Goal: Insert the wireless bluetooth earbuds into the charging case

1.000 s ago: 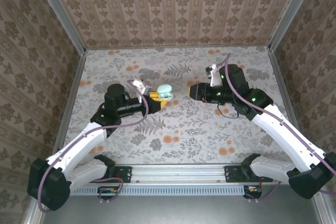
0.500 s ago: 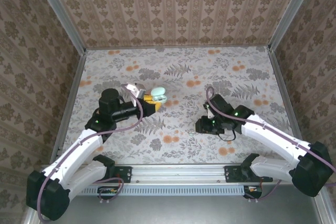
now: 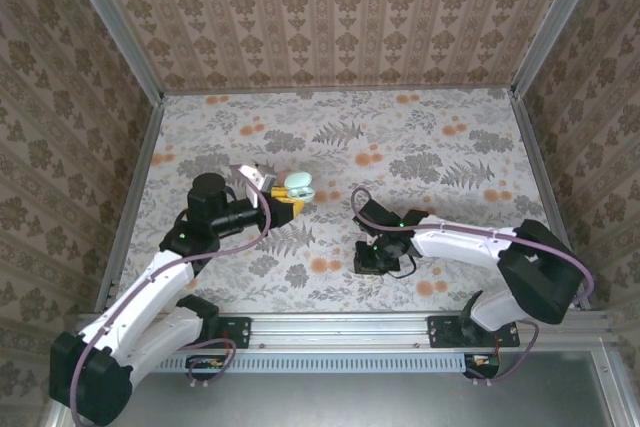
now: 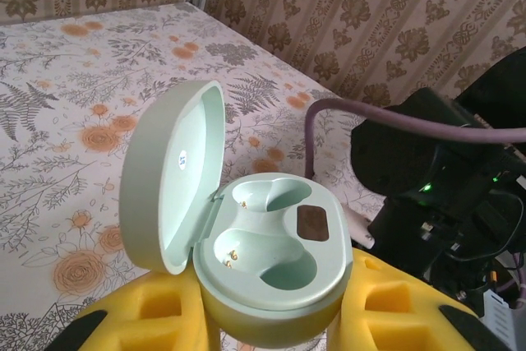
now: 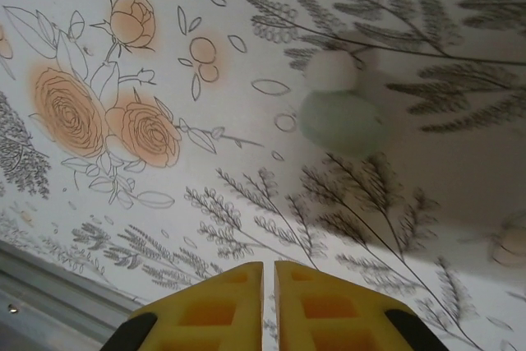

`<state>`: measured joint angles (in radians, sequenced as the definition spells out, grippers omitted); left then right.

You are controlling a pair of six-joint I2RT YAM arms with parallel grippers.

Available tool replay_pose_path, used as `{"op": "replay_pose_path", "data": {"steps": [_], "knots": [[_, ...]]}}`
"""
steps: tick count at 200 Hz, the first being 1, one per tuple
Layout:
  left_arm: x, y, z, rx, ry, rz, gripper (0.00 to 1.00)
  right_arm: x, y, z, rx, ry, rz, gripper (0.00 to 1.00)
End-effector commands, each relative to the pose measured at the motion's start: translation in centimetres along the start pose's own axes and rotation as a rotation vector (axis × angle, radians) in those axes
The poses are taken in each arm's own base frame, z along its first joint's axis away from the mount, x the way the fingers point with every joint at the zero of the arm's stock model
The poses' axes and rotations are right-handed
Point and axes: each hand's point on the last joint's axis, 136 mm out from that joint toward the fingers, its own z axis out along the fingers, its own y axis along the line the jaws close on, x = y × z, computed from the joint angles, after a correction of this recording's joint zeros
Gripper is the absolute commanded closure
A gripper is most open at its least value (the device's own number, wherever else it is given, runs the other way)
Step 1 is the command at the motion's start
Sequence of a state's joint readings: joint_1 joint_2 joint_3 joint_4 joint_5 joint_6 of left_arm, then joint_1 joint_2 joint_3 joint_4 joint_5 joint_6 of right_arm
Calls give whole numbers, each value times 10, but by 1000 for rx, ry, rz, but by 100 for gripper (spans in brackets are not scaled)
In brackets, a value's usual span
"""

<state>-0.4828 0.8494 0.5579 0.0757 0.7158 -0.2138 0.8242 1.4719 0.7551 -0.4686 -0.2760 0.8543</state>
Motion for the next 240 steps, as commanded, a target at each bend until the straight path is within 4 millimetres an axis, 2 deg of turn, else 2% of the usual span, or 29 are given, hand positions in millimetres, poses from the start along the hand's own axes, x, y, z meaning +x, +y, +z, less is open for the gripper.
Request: {"op": "replay_pose_path", "data": {"steps": [1, 31, 88, 151, 192, 215, 240], "knots": [[-1, 2, -3, -13, -28, -11, 96, -8, 6, 6, 4, -6, -41, 89], [-2, 2, -3, -13, -29, -18, 96, -19, -9, 12, 86, -17, -13, 91], [0, 5, -3, -26, -28, -12, 97, -39, -33, 2, 203, -28, -2, 92], [-1, 5, -4, -38, -25, 1, 96, -60, -43, -12, 282, -89, -25, 93], [1, 5, -5, -42, -20, 3, 96, -64, -32, -31, 240, -139, -38, 94], [0, 6, -6, -47, -23, 3, 96, -62, -25, -44, 173, -175, 16, 93], [1, 7, -6, -51, -26, 6, 96, -60, -16, -44, 41, -198, 129, 83]]}}
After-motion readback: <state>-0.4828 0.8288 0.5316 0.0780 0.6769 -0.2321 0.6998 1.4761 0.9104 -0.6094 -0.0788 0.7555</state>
